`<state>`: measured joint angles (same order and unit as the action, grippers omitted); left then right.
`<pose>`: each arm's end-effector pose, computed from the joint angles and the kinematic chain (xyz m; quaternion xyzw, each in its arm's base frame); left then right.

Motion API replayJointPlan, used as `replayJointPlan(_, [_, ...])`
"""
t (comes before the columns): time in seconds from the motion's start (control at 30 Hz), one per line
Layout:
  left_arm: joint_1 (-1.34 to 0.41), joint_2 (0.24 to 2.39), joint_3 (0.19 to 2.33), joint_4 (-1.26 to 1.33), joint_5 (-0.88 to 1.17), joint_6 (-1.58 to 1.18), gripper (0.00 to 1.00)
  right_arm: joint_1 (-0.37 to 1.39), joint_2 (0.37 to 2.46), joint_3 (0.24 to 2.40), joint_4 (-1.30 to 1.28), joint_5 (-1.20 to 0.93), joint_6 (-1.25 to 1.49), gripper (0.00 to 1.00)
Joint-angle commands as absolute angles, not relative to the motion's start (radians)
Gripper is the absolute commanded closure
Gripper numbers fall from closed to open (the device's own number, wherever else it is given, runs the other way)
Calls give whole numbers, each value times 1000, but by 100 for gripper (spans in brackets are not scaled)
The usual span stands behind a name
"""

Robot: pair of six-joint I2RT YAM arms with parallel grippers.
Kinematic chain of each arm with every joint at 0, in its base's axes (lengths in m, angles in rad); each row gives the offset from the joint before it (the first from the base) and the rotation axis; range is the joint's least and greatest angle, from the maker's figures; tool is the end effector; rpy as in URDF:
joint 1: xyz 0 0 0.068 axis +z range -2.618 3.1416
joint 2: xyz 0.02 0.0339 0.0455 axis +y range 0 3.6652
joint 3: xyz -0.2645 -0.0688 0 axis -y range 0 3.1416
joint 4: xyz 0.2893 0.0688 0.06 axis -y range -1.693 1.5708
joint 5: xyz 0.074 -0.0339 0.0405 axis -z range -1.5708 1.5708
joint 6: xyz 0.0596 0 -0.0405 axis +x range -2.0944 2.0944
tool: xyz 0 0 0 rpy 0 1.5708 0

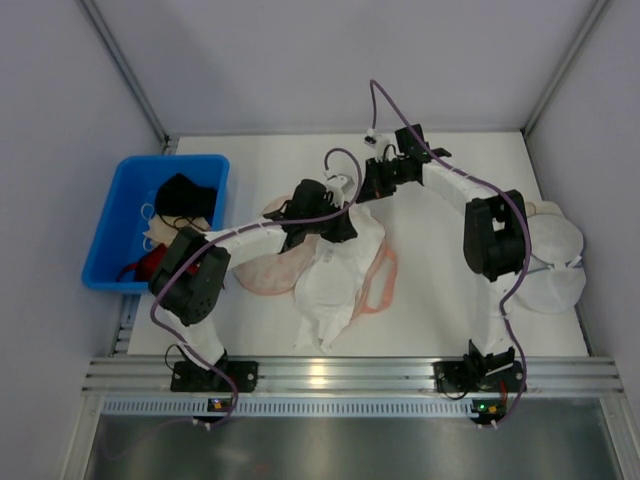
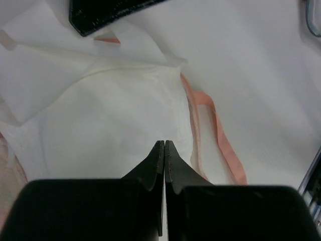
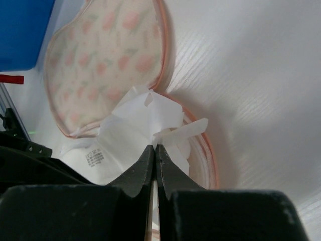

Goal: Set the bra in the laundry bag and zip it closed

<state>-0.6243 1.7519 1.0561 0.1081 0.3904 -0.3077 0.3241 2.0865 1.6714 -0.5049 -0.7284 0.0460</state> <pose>0.3402 -0.2730 0.1627 0.2267 0.8396 -0.3608 0.3368 0.4719 0.2004 0.1876 -0.2355 0.8610 0.3867 0.2315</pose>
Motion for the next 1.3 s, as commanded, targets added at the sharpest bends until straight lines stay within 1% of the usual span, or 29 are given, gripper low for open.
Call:
replayJointPlan(0.0, [-620, 1836, 1114, 124, 310, -337, 99, 318, 2086, 1709, -472, -767, 63, 100])
replayJointPlan(0.1, [-603, 1914, 1149, 78, 288, -367, 100, 318, 2076, 1701, -480, -772, 63, 100])
replayJointPlan(0.23, [-592, 1921, 1146, 80, 311, -359, 100, 318, 2056, 1677, -483, -785, 75, 100])
replayJointPlan(0.3, [-592, 1904, 1160, 77, 383, -344, 95, 319, 2048, 1664, -479, -796, 84, 100])
replayJointPlan(0.37, [-592, 1869, 1199, 48, 484, -305, 87, 318, 2045, 1657, -477, -801, 90, 100])
replayJointPlan(0.4, [-592, 1843, 1203, 34, 511, -302, 76, 318, 2040, 1645, -476, -799, 89, 100])
replayJointPlan(0.5, [-589, 1720, 1183, 15, 578, -273, 63, 318, 2033, 1629, -479, -795, 77, 100])
replayJointPlan(0.53, [-588, 1660, 1171, -29, 587, -255, 62, 319, 2028, 1626, -483, -799, 71, 100])
replayJointPlan(0.63, [-563, 1568, 1119, -112, 589, -229, 61, 318, 2014, 1614, -494, -822, 66, 100])
replayJointPlan(0.77, [-457, 1369, 1025, -161, 638, -183, 61, 327, 1988, 1568, -494, -851, 67, 100])
replayJointPlan(0.9, [-437, 1215, 951, -285, 589, 65, 60, 356, 1988, 1532, -499, -874, 64, 100])
replayJointPlan(1.03, [-436, 1064, 876, -425, 598, 256, 60, 397, 1996, 1506, -520, -888, 49, 100])
replayJointPlan(1.13, [-437, 1000, 854, -589, 633, 437, 60, 416, 2005, 1493, -520, -891, 54, 100])
replayJointPlan(1.17, [-437, 990, 851, -686, 646, 480, 60, 417, 2009, 1488, -517, -894, 60, 100])
replayJointPlan(1.2, [-437, 983, 850, -743, 667, 600, 59, 423, 2017, 1488, -520, -897, 63, 100])
replayJointPlan(1.27, [-437, 974, 844, -860, 707, 737, 59, 439, 2036, 1485, -523, -899, 64, 100])
